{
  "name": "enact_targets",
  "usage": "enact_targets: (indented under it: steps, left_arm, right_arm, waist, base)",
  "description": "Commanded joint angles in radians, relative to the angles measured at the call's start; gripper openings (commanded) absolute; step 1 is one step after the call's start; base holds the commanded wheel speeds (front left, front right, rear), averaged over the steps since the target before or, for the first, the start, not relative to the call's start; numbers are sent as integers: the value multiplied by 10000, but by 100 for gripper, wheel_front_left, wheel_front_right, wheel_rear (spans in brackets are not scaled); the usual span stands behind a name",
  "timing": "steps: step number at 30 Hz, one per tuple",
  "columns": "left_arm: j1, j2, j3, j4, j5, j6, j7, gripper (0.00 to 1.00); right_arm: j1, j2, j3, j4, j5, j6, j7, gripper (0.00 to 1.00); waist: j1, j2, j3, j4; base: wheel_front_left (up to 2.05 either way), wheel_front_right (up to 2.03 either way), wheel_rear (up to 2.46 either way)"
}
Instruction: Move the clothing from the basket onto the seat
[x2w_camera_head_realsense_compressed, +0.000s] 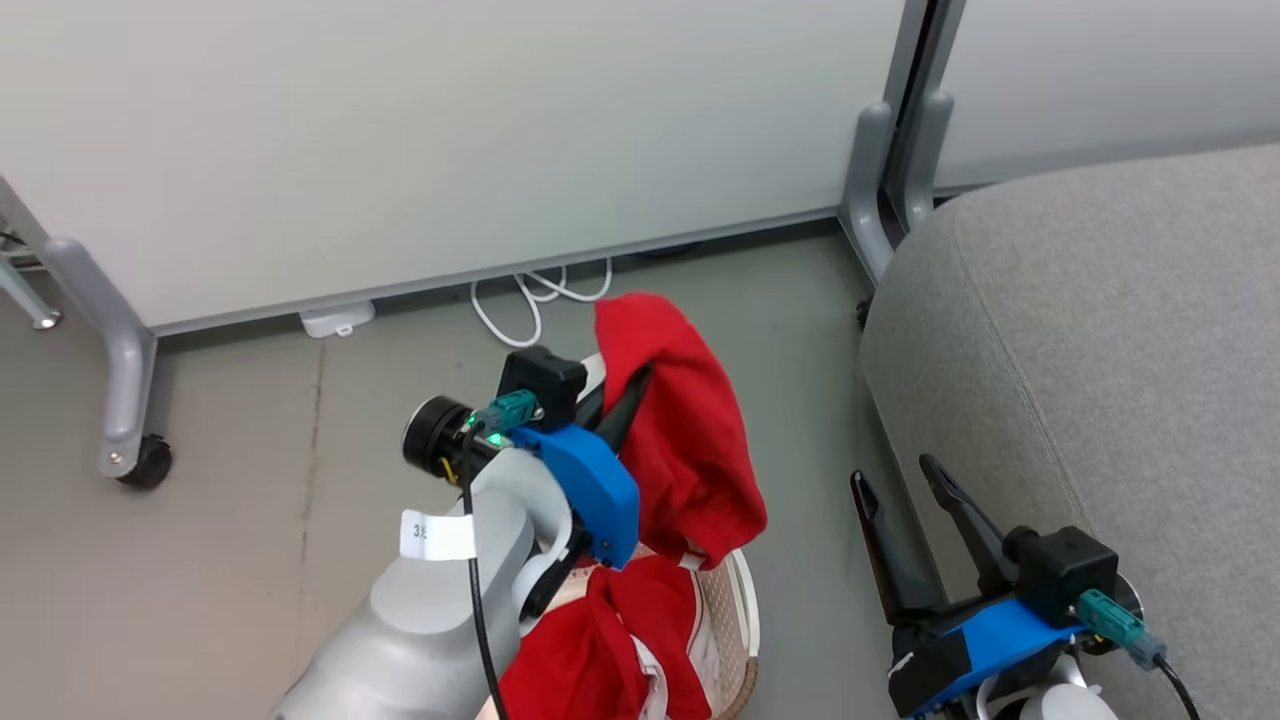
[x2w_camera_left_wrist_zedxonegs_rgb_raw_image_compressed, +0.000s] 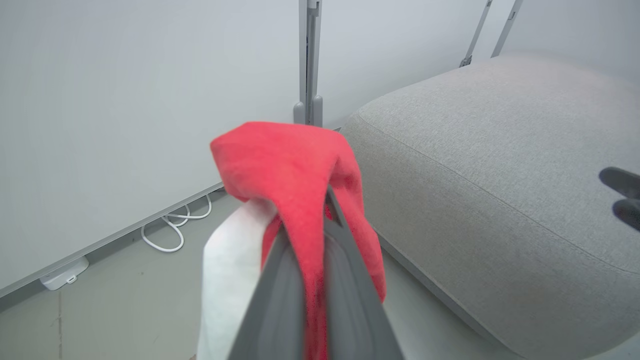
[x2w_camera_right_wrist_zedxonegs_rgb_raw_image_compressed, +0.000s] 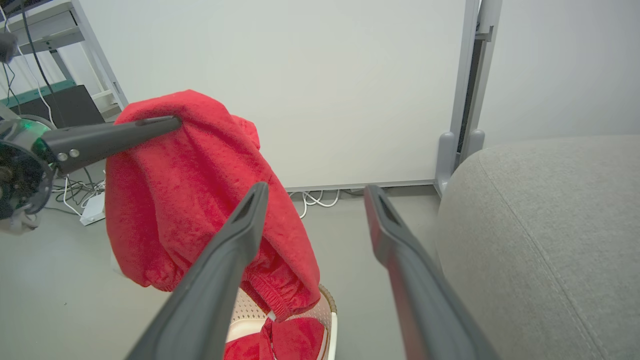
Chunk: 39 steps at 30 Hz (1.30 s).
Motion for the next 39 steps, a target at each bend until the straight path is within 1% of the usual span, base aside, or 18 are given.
enact_targets:
  steps: [1, 6, 12, 26, 35, 39]
  left_arm:
    - [-239, 24, -130, -157, -130, -8, -70, 0]
    - [-759, 5, -600, -634, -591, -8, -91, 0]
    - [-1331, -39, -900, -930, -1059, -8, -194, 0]
    - [-1631, -56, -1590, -881, -1752, -9, -371, 0]
    - [-1627, -58, -1893, -784, -1950, -9, -469, 0]
    - [-1591, -65, -2054, -808, -2074, -9, -511, 0]
  right_arm:
    - [168, -31, 42, -62, 52, 1, 40, 100]
    - [287, -32, 72, -130, 78, 3, 149, 100]
    - [363, -32, 211, -192, 106, 1, 260, 100]
    - [558, -32, 354, -292, 83, 1, 421, 100]
    - [-7, -32, 475, -224, -287, 1, 697, 100]
    - [-513, -32, 400, 26, -498, 3, 835, 100]
  waist:
    - [2, -1, -228, 152]
    - [2, -1, -480, 289]
    - [2, -1, -689, 333]
    - [2, -1, -844, 226]
    - [2, -1, -726, 278]
    - [2, -1, -687, 334]
  base:
    - [0, 0, 0]
    - [0, 0, 0]
    - [0, 0, 0]
    - [0, 0, 0]
    - [0, 0, 0]
    - [0, 0, 0]
